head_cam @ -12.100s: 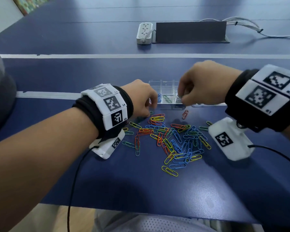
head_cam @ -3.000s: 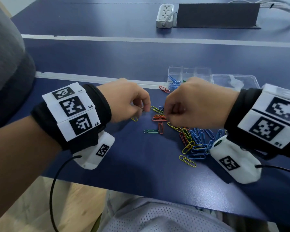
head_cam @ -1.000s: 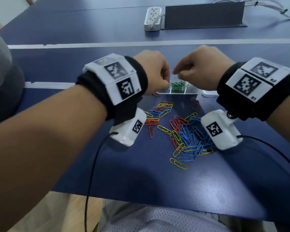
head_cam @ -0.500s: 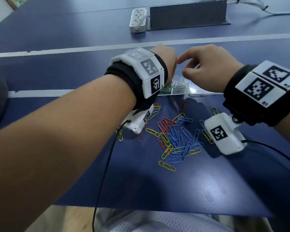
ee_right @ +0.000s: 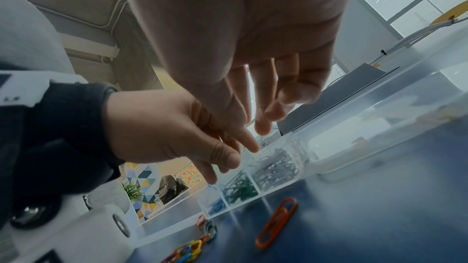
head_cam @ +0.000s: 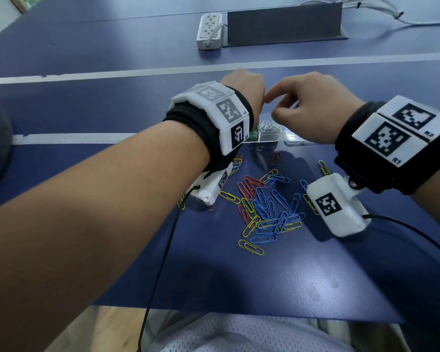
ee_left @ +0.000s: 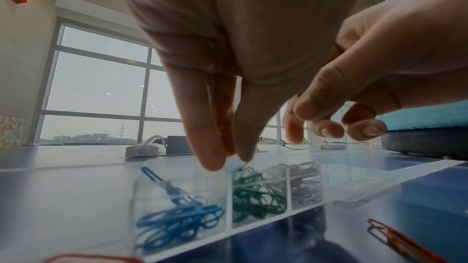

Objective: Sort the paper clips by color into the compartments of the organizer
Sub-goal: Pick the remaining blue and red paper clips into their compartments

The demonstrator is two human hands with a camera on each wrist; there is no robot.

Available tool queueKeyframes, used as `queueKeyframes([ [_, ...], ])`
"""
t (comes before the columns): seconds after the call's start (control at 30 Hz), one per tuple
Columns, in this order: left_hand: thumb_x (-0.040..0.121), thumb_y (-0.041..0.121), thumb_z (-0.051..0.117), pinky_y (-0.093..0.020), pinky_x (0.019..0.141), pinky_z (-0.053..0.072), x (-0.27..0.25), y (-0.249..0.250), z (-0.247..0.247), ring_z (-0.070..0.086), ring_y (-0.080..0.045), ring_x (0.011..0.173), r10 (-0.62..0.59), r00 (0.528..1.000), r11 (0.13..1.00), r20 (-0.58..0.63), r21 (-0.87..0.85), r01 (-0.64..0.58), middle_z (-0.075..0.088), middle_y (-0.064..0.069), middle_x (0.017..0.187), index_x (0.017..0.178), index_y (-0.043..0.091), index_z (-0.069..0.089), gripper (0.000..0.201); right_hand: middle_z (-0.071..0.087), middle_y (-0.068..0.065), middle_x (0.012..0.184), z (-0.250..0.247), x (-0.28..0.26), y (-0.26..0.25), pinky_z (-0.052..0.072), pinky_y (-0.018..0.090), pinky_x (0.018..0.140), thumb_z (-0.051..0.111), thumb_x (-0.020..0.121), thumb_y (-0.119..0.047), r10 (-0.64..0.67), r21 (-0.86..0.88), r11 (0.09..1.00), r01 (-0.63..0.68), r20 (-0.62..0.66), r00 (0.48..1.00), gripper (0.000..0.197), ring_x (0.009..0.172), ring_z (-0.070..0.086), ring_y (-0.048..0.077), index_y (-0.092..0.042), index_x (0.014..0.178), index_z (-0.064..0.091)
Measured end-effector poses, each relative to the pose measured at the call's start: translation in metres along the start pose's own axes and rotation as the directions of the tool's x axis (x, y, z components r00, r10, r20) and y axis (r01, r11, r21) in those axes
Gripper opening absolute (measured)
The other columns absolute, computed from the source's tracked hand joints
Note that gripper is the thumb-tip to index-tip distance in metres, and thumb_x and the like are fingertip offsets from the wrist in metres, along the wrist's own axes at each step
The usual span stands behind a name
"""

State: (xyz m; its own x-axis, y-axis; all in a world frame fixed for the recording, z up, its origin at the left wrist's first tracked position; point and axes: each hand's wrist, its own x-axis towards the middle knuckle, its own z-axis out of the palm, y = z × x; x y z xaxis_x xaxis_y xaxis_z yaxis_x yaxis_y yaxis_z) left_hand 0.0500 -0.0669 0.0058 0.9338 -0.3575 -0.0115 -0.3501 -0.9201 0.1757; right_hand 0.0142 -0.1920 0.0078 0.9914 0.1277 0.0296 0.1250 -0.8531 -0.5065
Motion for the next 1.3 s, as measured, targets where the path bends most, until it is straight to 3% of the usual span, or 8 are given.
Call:
queueKeyframes([
  [0.17, 0.080, 0.008, 0.057, -0.030, 0.088, 0.050, -0.003, -0.008, -0.004, 0.063, -0.024, 0.099, -0.001, 1.000, 0.994, -0.025, -0.107, -0.002, 0.069, -0.005, 0.104, 0.100, 0.022, 0.072, 0.028, 0.066, -0.002, 0.088, -0.003, -0.004, 0.003, 0.035, 0.019, 0.076, 0.050, 0.083, -0.016, 0.010, -0.010, 1.000, -0.010, 0.003, 1.000, 0.033, 0.082, 0.054, 0.015, -0.026, 0.110, 0.066],
  [0.27, 0.083, 0.015, 0.059, -0.023, 0.081, 0.042, -0.009, -0.017, -0.012, 0.061, -0.018, 0.094, -0.009, 0.998, 0.992, -0.058, -0.127, 0.001, 0.069, -0.002, 0.098, 0.101, 0.023, 0.071, 0.023, 0.065, -0.001, 0.085, -0.003, -0.007, 0.004, 0.036, 0.020, 0.076, 0.050, 0.083, -0.016, 0.011, -0.030, 0.999, -0.010, 0.018, 1.000, 0.031, 0.082, 0.055, 0.016, -0.027, 0.105, 0.069],
  [0.5, 0.080, 0.034, 0.066, -0.023, 0.071, 0.038, -0.032, -0.049, -0.017, 0.052, -0.017, 0.077, -0.068, 0.993, 0.998, 0.092, 0.022, 0.066, 0.059, 0.000, 0.072, 0.088, 0.017, 0.074, 0.020, 0.073, 0.007, 0.093, 0.011, -0.016, -0.022, 0.052, 0.032, 0.084, 0.053, 0.082, -0.019, -0.119, -0.201, 0.967, 0.154, 0.178, 0.977, 0.024, 0.090, 0.063, 0.030, -0.023, 0.092, 0.075],
  [0.7, 0.076, 0.030, 0.068, -0.020, 0.073, 0.041, -0.051, -0.056, -0.010, 0.053, -0.012, 0.067, -0.020, 0.971, 0.999, 0.238, 0.034, 0.012, 0.053, 0.016, 0.061, 0.088, 0.028, 0.072, 0.013, 0.063, 0.010, 0.117, 0.029, -0.006, -0.040, 0.047, 0.031, 0.080, 0.049, 0.086, -0.013, -0.151, -0.352, 0.889, 0.291, 0.375, 0.915, 0.044, 0.104, 0.060, 0.034, -0.041, 0.116, 0.063],
  [0.87, 0.075, 0.033, 0.071, -0.022, 0.076, 0.048, -0.061, -0.059, -0.004, 0.060, -0.008, 0.065, 0.072, 0.944, 0.996, 0.321, -0.080, -0.049, 0.069, 0.007, 0.075, 0.091, 0.031, 0.071, 0.016, 0.069, 0.006, 0.104, 0.024, -0.006, -0.040, 0.048, 0.029, 0.080, 0.051, 0.086, -0.014, -0.147, -0.366, 0.882, 0.295, 0.382, 0.913, 0.031, 0.091, 0.058, 0.028, -0.028, 0.101, 0.073],
  [0.97, 0.074, 0.032, 0.073, -0.021, 0.073, 0.048, -0.059, -0.060, -0.002, 0.057, 0.001, 0.059, 0.086, 0.946, 0.995, 0.313, -0.082, -0.063, 0.067, 0.009, 0.070, 0.088, 0.030, 0.072, 0.014, 0.072, 0.005, 0.092, 0.022, -0.009, -0.036, 0.053, 0.033, 0.081, 0.059, 0.080, -0.017, -0.150, -0.366, 0.886, 0.285, 0.355, 0.923, 0.020, 0.084, 0.060, 0.026, -0.019, 0.091, 0.076],
  [1.13, 0.075, 0.029, 0.071, -0.017, 0.067, 0.045, -0.054, -0.063, -0.005, 0.052, 0.012, 0.050, 0.081, 0.953, 0.994, 0.292, -0.099, -0.054, 0.066, 0.012, 0.066, 0.085, 0.027, 0.073, 0.010, 0.059, -0.005, 0.067, 0.019, -0.011, -0.028, 0.053, 0.030, 0.078, 0.062, 0.076, -0.010, -0.134, -0.317, 0.917, 0.244, 0.330, 0.934, 0.022, 0.076, 0.058, 0.021, -0.022, 0.086, 0.076],
  [1.3, 0.077, 0.030, 0.070, -0.013, 0.062, 0.039, -0.054, -0.066, -0.004, 0.052, 0.004, 0.056, 0.051, 0.964, 0.998, 0.262, -0.058, -0.038, 0.061, 0.013, 0.063, 0.083, 0.025, 0.070, 0.007, 0.062, -0.006, 0.071, 0.016, -0.010, -0.026, 0.052, 0.030, 0.079, 0.058, 0.075, -0.009, -0.105, -0.267, 0.942, 0.204, 0.344, 0.933, 0.025, 0.077, 0.057, 0.022, -0.028, 0.088, 0.068],
])
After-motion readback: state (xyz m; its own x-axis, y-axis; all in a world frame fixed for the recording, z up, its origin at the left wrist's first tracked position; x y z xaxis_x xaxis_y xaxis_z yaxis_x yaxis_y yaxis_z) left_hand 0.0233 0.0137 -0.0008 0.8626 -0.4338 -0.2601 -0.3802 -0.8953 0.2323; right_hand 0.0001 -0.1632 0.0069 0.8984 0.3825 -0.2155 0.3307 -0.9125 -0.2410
